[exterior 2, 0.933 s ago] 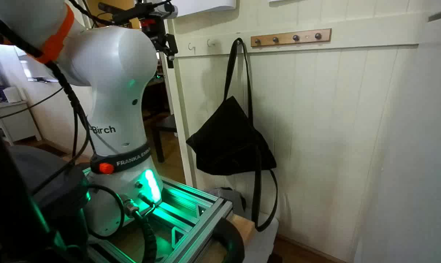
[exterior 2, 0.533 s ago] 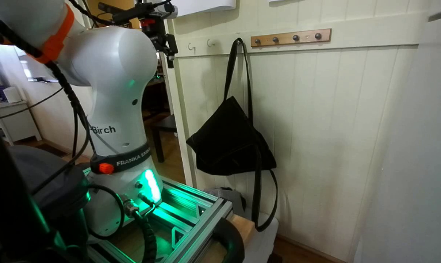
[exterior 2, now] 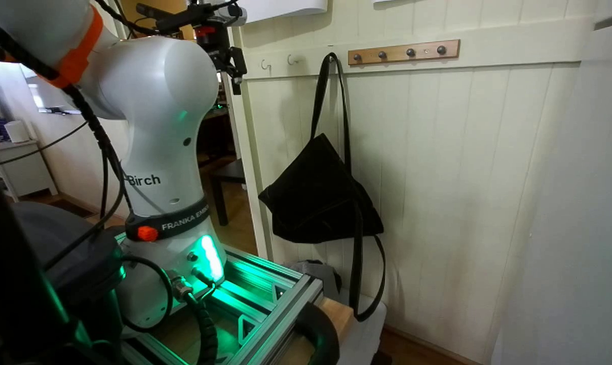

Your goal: Move the bag to next hook on the left

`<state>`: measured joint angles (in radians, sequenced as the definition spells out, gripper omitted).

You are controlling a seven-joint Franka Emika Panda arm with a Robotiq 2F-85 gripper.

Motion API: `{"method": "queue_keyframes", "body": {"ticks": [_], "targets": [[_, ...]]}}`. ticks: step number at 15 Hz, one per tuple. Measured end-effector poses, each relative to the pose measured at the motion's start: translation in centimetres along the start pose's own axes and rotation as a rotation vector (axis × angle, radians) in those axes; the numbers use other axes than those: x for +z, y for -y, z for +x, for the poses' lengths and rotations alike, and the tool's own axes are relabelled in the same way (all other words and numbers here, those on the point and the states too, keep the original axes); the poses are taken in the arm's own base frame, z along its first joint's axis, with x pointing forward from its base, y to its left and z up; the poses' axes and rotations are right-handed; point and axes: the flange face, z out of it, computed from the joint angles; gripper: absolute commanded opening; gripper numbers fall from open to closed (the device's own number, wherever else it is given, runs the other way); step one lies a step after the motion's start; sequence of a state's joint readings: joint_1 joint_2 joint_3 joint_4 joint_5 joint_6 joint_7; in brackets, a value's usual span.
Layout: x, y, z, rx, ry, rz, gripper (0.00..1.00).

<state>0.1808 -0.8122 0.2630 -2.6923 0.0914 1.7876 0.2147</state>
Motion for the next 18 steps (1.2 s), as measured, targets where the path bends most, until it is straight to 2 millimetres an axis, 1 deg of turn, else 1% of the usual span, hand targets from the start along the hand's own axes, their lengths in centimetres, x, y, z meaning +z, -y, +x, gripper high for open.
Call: {"method": "queue_keyframes", "body": {"ticks": [2,3,6,11,14,18], "targets": [[0.0,-0.3,0.1,0.02,0.0,-0.004,1.0],[0.0,-0.9,0.3,0.051,0.0,-0.007,1.0],[0.0,-3.2,1.3,0.137,-0.033,-0.017,1.0],[-0.9,-7.2,4.2,0.221,-0.235,-0.062,1.0],[-1.4,-9.1,6.1,0.249,-0.357,-0.1,1.0],[-1.0,-11.0,8.7,0.285,-0.455,-0.141,1.0]]}}
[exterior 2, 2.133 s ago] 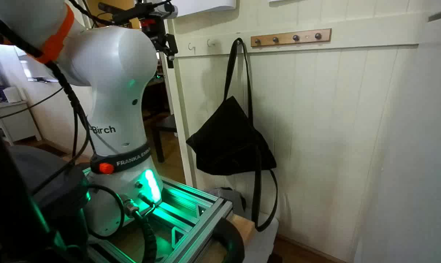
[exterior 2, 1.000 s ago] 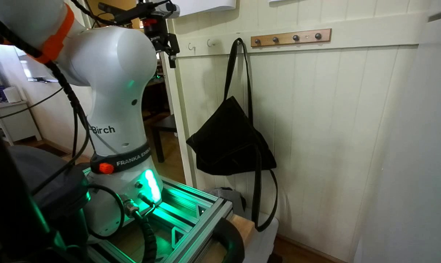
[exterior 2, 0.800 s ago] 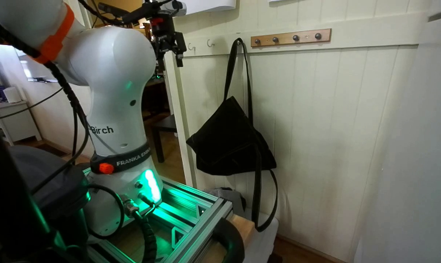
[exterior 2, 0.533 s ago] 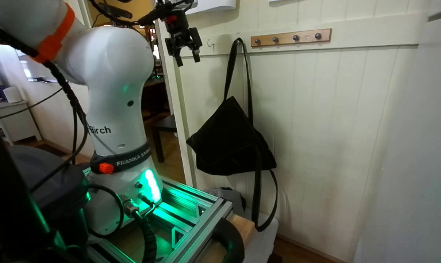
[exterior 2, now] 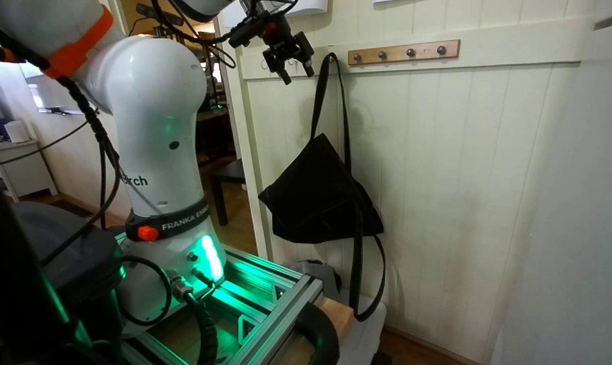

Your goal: Move the bag to next hook on the left

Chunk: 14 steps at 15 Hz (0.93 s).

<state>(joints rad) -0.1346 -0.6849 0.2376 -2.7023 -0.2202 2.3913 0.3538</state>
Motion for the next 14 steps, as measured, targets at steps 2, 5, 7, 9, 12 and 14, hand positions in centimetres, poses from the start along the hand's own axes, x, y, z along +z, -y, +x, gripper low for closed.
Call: {"method": "queue_keyframes", "body": {"ticks": [2,5,7,9,12,14], "targets": [[1.0,-0.1,1.1,0.011,-0.034,-0.007,1.0],[1.9,0.2,3.0,0.023,-0.09,-0.002,1.0],[2.3,0.7,4.4,0.035,-0.137,0.013,1.0],[2.7,1.2,5.6,0.049,-0.174,0.028,1.0],[3.3,2.0,7.1,0.056,-0.203,0.047,1.0],[3.7,2.7,8.1,0.058,-0.208,0.059,1.0]]}}
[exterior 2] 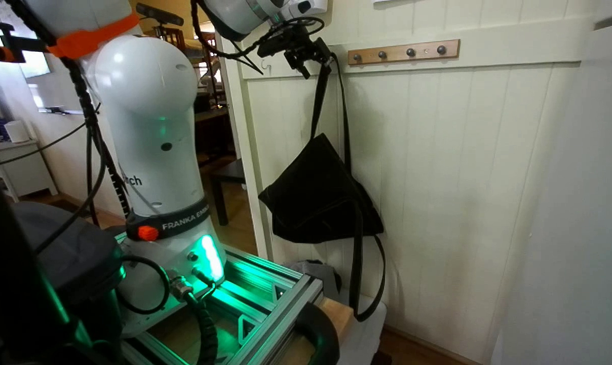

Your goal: Move the bag to next hook on the left

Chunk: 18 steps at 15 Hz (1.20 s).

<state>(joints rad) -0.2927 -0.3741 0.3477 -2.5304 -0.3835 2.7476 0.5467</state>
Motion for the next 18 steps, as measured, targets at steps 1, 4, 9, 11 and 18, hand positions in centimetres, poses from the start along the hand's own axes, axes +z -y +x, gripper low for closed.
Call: {"method": "queue_keyframes", "body": {"ticks": [1,4,9,11,18], "targets": [[0.19,0.13,0.23,0.001,0.002,0.005,1.0],[0.17,-0.14,0.35,0.006,0.001,0.004,1.0],[0.14,-0.11,0.35,0.006,0.001,0.005,1.0],[0.12,-0.16,0.39,0.007,0.0,0.005,1.0],[-0.4,0.2,1.0,-0.022,-0.099,0.028,1.0]]}}
